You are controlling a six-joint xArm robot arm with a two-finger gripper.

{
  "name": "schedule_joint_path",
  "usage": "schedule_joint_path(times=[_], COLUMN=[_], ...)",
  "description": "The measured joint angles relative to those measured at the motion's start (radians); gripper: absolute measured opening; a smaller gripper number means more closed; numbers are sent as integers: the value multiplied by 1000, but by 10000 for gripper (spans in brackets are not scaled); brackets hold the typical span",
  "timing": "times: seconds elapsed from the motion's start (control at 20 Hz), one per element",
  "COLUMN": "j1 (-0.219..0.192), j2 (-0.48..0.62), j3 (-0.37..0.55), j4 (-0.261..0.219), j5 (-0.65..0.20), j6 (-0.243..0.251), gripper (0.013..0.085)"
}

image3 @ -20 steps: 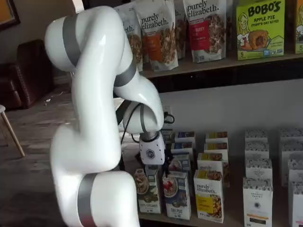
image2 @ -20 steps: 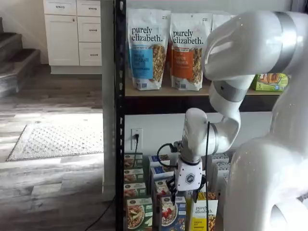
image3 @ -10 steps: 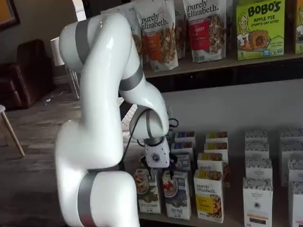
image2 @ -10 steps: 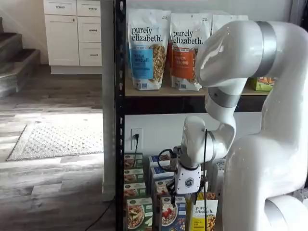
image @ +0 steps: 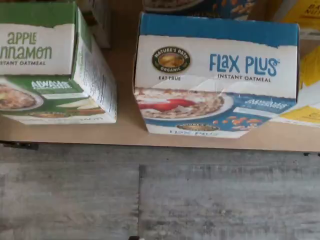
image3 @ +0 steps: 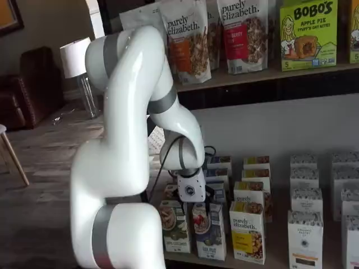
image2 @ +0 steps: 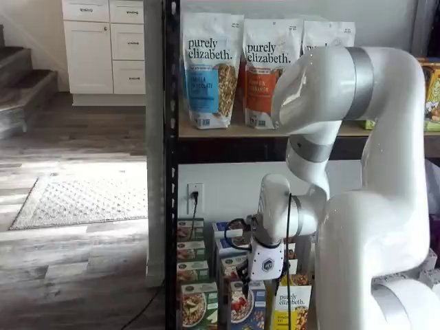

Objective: Pick up the blue and white box that is on the bottom shelf, the second box from the left

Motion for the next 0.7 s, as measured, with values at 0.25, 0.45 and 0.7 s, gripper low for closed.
schedule_joint_path(times=[0.25, 0.45, 0.7], j1=[-10, -12, -12], j2=[60, 101, 143], j3=[-64, -118, -176], j4=[-31, -15, 4], j5=[-4, 2, 8], j6=[20, 2, -17], gripper=[850, 850, 850])
